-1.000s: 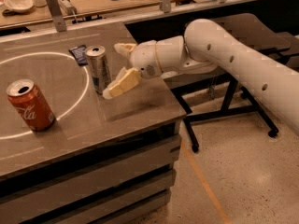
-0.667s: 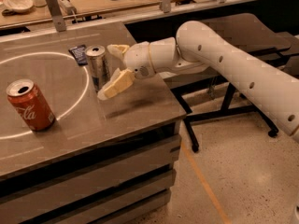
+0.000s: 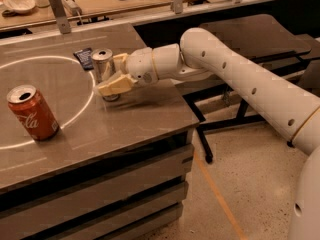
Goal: Pick redbull can
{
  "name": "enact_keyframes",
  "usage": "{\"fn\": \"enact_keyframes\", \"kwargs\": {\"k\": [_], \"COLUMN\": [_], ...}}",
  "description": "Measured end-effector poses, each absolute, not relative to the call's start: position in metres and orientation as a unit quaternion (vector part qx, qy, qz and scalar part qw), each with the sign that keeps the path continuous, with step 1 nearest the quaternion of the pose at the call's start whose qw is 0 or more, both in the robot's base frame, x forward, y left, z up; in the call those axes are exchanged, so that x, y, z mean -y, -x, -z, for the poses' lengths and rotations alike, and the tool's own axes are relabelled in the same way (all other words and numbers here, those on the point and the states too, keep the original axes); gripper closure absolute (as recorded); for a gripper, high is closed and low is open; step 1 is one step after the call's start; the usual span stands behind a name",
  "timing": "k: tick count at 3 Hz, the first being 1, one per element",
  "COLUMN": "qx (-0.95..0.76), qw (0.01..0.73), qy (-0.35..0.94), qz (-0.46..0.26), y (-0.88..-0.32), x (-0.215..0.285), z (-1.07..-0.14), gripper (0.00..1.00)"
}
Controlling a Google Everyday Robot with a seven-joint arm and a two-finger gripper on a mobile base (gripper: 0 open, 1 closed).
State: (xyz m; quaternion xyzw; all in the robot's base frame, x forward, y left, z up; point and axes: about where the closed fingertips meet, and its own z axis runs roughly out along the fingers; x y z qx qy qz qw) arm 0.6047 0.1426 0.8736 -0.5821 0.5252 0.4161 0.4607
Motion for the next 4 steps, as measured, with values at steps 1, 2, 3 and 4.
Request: {"fn": "enact_keyframes", "kwargs": {"k": [1, 2, 3, 4], "qx": [-0.505, -0.489, -0.474, -0.473], "qw": [0.469, 0.493, 0.513, 0.515], "qy": [0.583, 0.573, 0.569, 0.569], "qz": [-0.431, -0.435, -0.434, -0.433], "y": [-0.606, -0.611, -0.615, -0.616], "x": [-0.148, -0.142, -0.128, -0.128], "z": [-0.875, -0.901, -0.941, -0.944], "gripper": [0.63, 0.87, 1.00, 1.00]}}
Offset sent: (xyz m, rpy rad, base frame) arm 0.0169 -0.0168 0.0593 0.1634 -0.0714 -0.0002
